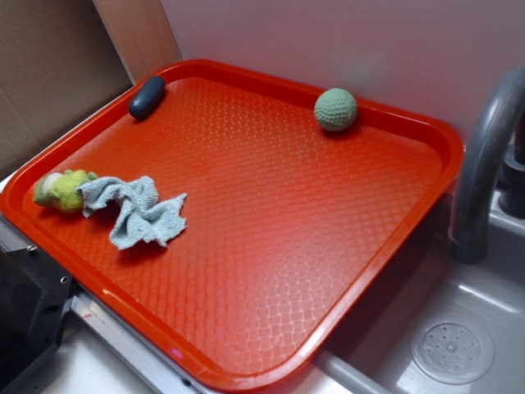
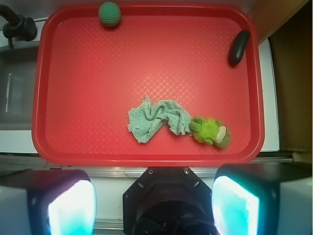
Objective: Grab the plastic pickle.
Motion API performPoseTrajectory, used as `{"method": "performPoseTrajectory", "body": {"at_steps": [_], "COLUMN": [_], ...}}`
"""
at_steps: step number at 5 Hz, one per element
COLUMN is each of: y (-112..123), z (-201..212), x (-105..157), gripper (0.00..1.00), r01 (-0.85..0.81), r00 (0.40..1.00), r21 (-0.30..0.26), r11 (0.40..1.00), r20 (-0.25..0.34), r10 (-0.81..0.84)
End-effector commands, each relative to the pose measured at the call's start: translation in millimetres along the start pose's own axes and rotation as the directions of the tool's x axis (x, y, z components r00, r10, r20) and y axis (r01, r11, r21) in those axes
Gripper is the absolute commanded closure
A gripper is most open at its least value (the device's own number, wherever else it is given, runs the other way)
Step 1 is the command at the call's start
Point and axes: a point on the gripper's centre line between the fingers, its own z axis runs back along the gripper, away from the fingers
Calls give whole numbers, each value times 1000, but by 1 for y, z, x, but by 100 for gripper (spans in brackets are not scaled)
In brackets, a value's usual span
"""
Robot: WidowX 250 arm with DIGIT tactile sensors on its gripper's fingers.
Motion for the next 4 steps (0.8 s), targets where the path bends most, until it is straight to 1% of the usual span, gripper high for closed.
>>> {"method": "performPoseTrajectory", "body": {"at_steps": [1,2,3,4], "y": [0,19,44,63], "z": [0,-41,-82,-123], "x": [0,46,91,135], "gripper": [0,0,0,0], "r01": [0,12,-98,-218], "r00": [1000,999,994,970], "r21": [0,85,2,-56], "r11": [1000,996,995,974], "r20": [0,46,55,103], "r10": [0,-16,98,222]}}
